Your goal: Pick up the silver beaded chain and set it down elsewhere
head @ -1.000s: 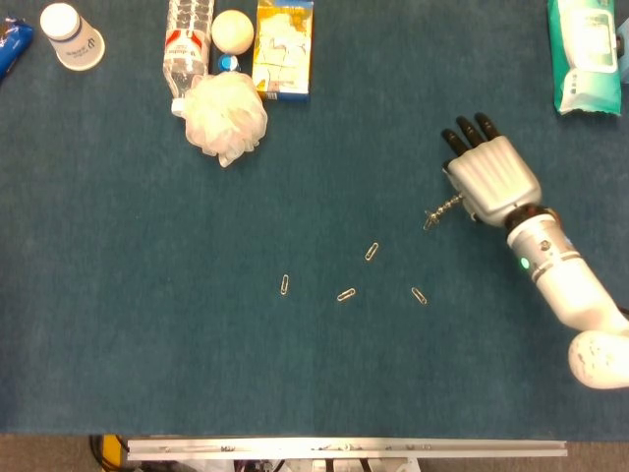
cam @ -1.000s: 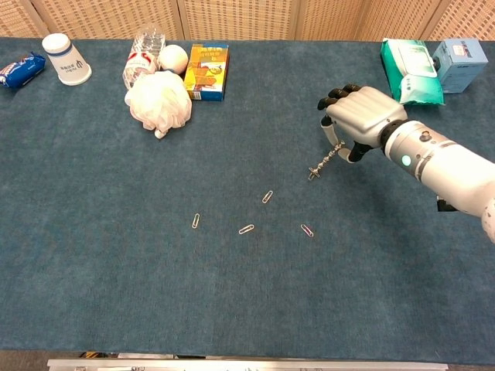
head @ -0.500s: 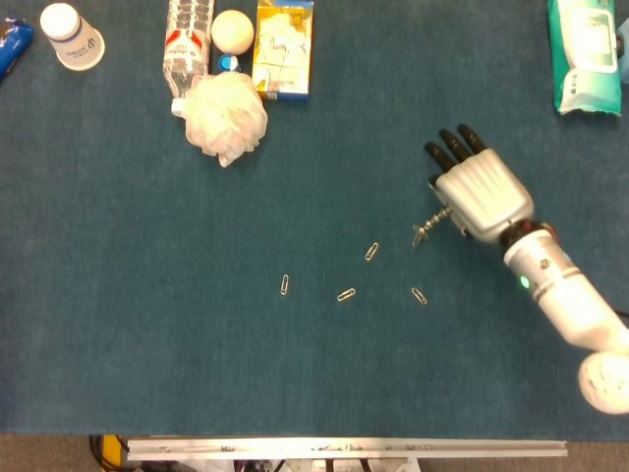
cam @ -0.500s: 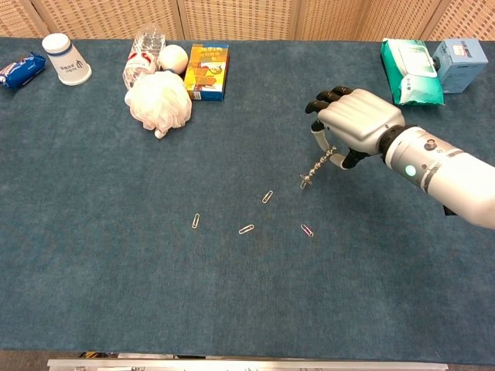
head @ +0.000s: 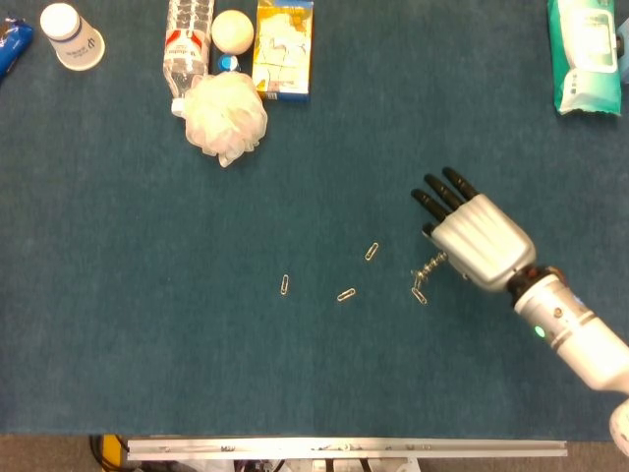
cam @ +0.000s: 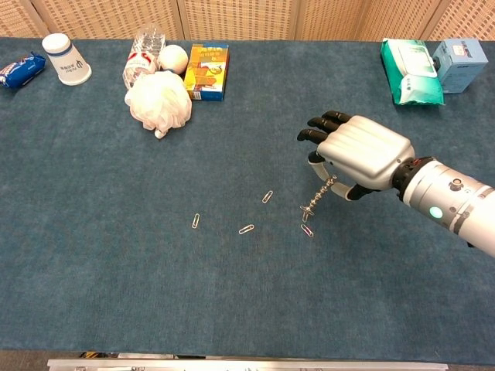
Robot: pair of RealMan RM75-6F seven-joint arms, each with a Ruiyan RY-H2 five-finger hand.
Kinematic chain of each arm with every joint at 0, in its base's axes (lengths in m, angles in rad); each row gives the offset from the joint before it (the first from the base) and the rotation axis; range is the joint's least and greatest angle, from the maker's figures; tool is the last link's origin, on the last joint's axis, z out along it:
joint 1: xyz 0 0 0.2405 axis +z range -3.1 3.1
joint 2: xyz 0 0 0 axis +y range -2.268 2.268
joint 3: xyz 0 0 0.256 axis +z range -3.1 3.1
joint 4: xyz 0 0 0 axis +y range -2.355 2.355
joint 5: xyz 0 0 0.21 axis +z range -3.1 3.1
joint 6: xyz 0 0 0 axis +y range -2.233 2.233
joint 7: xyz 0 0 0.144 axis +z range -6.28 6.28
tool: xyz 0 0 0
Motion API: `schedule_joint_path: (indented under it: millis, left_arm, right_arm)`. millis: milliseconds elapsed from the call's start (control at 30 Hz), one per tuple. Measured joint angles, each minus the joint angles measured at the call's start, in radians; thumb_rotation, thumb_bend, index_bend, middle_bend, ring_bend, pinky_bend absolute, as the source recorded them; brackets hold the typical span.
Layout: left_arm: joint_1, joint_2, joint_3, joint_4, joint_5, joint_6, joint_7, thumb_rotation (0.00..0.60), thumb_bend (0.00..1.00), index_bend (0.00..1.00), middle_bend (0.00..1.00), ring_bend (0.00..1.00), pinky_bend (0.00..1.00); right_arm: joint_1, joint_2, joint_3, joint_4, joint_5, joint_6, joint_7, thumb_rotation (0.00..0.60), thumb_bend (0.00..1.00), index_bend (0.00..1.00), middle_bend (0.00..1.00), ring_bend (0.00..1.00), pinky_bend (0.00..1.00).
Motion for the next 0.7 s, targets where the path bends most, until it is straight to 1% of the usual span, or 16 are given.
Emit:
schedule_joint_path:
  millis: [133,433,700]
  left_arm:
    - [0.001,0.002,-0.002,-0.004,-0.004,-0.001,0.001,0.600,0.15,0.39,0.30,0.15,0.32]
    - [0.004,0.008,-0.005,-0.008,-0.010,0.002,-0.003,0.600,0.15,0.39,0.30,0.15,0.32]
    - [0.004,0.010,-0.006,-0.009,-0.012,0.000,-0.004,0.600,0.15,0.39,0.30,0.15,0.32]
  right_arm:
    - [-0.010,-0.004,-0.016,-0.001,-0.023,0.000,-0.007,0.600,0.36,0.64,0.14,0.01,0.08]
    - [-0.025,-0.022,-0.030,0.013,-0.036,-0.010,-0.023,0.600,0.36,0.64,0.14,0.01,0.08]
    - [-0.031,-0.033,-0.023,0.030,-0.036,-0.021,-0.018,0.600,0.36,0.64,0.14,0.01,0.08]
